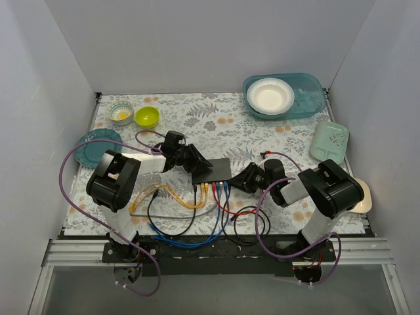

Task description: Pull the plug from the switch port

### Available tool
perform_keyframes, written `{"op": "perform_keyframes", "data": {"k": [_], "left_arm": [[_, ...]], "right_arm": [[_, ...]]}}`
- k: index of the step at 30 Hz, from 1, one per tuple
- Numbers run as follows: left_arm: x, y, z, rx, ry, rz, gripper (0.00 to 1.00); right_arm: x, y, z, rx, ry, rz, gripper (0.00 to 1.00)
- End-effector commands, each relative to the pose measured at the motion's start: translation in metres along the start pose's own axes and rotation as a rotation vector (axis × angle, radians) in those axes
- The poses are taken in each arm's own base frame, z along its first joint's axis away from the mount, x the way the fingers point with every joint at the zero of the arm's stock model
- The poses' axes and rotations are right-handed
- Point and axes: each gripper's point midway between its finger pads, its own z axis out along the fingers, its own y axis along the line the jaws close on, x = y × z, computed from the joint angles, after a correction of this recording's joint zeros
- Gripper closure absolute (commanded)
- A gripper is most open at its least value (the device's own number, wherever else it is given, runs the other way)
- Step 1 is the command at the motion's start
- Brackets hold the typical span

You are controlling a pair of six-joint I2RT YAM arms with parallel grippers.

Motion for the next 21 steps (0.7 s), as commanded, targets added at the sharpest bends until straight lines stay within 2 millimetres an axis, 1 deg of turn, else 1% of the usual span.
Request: {"op": "perform_keyframes", "data": {"k": [1, 8, 18, 21], "left_arm": [[0.0014, 0.0174, -0.0025, -0.062, -0.016, -0.005, 0.72], [0.0012, 0.0176, -0.0015, -0.061, -0.013, 0.002, 0.73], [0.0039, 0.0172, -0.0025, -0.055, 0.0, 0.012, 0.74], [0.0045, 0.0172, -0.0037, -0.054, 0.0, 0.015, 0.74]], "right_arm": [[-0.0009, -0.0228, 0.001, 0.079, -0.009, 0.012, 0.64], [-0.0018, -0.0289, 0.0016, 0.084, -0.024, 0.049, 0.65], [-0.0067, -0.0283, 0.0073, 0.076, -0.042, 0.105, 0.71], [-0.0077, -0.0262, 0.0063, 0.058, -0.057, 0.131, 0.7]]}}
